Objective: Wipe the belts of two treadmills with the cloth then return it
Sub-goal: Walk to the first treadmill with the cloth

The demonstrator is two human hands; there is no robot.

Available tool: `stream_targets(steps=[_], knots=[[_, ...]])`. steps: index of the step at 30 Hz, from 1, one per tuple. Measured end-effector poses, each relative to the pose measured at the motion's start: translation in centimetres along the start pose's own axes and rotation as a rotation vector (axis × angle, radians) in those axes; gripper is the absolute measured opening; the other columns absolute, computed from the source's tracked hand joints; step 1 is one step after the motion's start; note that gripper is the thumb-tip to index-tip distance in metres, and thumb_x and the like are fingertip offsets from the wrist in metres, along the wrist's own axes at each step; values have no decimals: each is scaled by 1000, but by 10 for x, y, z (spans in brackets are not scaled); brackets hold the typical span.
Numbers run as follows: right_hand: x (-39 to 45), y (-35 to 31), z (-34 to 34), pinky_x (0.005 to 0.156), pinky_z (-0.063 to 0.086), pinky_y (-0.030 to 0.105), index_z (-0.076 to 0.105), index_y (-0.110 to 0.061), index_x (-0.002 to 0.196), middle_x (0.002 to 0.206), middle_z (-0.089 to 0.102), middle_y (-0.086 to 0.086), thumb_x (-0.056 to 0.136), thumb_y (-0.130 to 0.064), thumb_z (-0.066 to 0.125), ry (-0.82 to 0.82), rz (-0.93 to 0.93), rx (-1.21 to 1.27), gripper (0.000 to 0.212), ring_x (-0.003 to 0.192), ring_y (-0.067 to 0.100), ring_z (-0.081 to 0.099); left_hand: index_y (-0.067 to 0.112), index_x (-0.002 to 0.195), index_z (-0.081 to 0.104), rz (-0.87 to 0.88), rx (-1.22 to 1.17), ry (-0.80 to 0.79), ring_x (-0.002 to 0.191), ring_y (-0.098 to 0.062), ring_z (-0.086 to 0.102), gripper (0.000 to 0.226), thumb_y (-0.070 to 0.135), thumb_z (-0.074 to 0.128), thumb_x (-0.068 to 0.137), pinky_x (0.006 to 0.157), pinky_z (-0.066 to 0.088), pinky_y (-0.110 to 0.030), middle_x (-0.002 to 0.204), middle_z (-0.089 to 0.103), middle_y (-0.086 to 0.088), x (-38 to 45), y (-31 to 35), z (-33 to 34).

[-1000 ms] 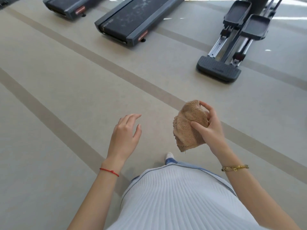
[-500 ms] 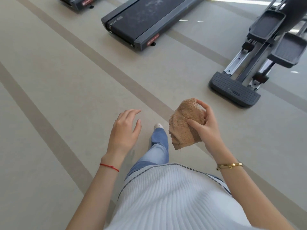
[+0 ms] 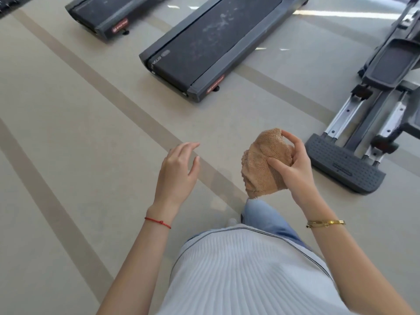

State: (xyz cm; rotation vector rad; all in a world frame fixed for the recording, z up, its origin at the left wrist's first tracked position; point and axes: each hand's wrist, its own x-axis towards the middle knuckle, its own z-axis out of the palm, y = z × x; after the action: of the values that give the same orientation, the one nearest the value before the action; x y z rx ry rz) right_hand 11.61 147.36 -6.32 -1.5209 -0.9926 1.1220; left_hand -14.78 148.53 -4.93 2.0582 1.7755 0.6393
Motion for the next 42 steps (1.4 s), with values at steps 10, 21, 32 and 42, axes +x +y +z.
stream_targets(steps=[10, 21, 32, 42], knots=[[238, -28, 25, 80, 55, 21, 49, -29, 134, 110, 64, 4, 85, 9, 65, -67, 36, -14, 64, 85, -4, 64, 12, 129, 60, -90, -7, 22, 122, -20, 52, 33, 14, 54, 96, 104, 40, -31, 127, 61, -4, 221, -23, 40], [508, -118, 79, 87, 54, 31, 49, -35, 132, 120, 61, 3, 84, 5, 66, -283, -58, -115, 64, 108, 17, 61, 10, 129, 60, -183, 8, 108, 118, -22, 54, 33, 10, 56, 96, 103, 41, -33, 126, 62, -5, 454, -31, 40], [733, -131, 178, 72, 50, 12, 50, -34, 132, 110, 63, -6, 83, 5, 65, -442, -46, -173, 65, 89, -6, 61, 10, 129, 60, -284, -2, 103, 119, -23, 55, 33, 10, 54, 96, 101, 44, -38, 127, 62, -4, 667, -99, 65], [917, -186, 279, 90, 52, 32, 46, -29, 136, 118, 60, 3, 84, 7, 62, -565, -45, -210, 64, 108, 14, 58, 10, 129, 60, -411, -8, 161, 119, -23, 55, 34, 9, 54, 96, 102, 45, -38, 127, 62, -5, 839, -160, 51]])
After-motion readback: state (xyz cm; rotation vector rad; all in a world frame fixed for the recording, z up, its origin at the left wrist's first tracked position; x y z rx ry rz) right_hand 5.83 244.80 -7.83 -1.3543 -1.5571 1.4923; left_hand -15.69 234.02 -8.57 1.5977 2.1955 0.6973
